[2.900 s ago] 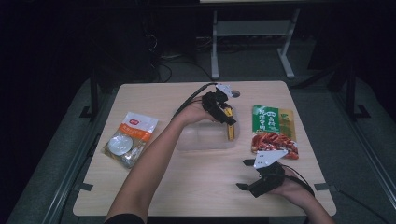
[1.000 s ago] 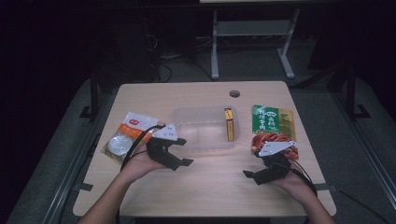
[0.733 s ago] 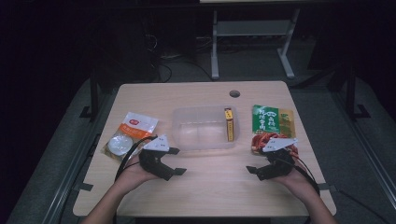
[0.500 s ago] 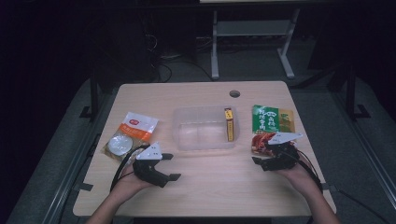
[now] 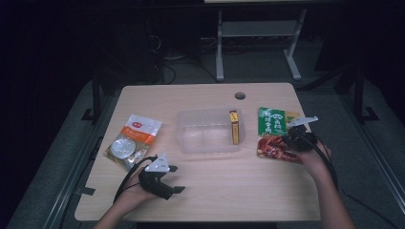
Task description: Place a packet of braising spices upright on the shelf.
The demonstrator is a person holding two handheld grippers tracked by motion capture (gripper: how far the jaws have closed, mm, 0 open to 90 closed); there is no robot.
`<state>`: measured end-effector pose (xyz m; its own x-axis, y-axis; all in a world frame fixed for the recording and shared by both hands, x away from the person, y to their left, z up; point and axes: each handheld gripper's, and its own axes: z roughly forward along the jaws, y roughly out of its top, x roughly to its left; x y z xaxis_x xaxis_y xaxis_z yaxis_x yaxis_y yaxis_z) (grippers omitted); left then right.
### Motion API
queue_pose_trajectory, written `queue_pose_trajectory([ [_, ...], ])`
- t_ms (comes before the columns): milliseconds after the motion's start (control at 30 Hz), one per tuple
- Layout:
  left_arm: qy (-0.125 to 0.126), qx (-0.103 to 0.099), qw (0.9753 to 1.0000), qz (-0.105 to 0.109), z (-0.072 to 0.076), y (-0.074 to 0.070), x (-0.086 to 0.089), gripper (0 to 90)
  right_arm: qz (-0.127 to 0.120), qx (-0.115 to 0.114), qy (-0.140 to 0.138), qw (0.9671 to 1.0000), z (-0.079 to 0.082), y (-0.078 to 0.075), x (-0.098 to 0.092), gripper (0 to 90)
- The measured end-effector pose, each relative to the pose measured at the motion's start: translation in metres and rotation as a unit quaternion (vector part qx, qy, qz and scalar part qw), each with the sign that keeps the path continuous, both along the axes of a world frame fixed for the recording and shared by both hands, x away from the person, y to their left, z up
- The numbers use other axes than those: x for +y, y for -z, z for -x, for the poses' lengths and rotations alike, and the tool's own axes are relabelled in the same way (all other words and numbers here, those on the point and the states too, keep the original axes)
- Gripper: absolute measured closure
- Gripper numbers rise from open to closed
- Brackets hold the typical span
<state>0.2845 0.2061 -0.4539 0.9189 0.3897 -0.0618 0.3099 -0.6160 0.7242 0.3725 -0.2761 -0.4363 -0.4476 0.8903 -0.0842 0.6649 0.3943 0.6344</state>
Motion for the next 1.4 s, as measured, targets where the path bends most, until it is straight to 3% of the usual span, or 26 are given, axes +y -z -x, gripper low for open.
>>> queue_pose_trajectory([
  [167,-0.004,0.005,1.0000,0.002,-0.002,0.002,0.001,20.6,-0.008,0.010,-0.012,0.9998,-0.011,0.004,-0.010,89.9],
  [367,-0.002,0.008,1.0000,-0.004,-0.003,0.003,0.000,20.6,0.015,0.038,-0.025,0.9989,-0.022,0.015,-0.013,90.0],
  [600,-0.004,0.011,0.9999,-0.003,-0.003,0.004,0.001,20.6,0.022,0.058,-0.051,0.9967,-0.023,0.019,-0.012,90.0],
  [767,-0.004,0.016,0.9999,-0.005,-0.003,0.004,0.001,20.7,0.047,0.074,-0.089,0.9921,-0.016,0.017,-0.005,90.0],
  [1067,0.003,0.020,0.9997,-0.012,-0.003,0.005,0.000,20.7,0.027,0.094,-0.126,0.9872,0.002,0.015,0.002,90.0],
  [1167,0.004,0.021,0.9997,-0.010,-0.002,0.006,-0.001,20.7,0.012,0.102,-0.157,0.9822,0.010,0.015,0.011,90.0],
  [1233,0.004,0.021,0.9997,-0.009,-0.002,0.007,-0.001,20.7,0.011,0.105,-0.164,0.9809,0.013,0.015,0.015,90.0],
  [1267,0.004,0.023,0.9997,-0.009,-0.002,0.007,-0.001,20.7,0.006,0.110,-0.183,0.9769,0.016,0.015,0.021,90.0],
  [1400,0.003,0.024,0.9997,-0.011,-0.002,0.007,-0.002,20.7,0.021,0.106,-0.203,0.9732,0.022,0.014,0.035,90.0],
])
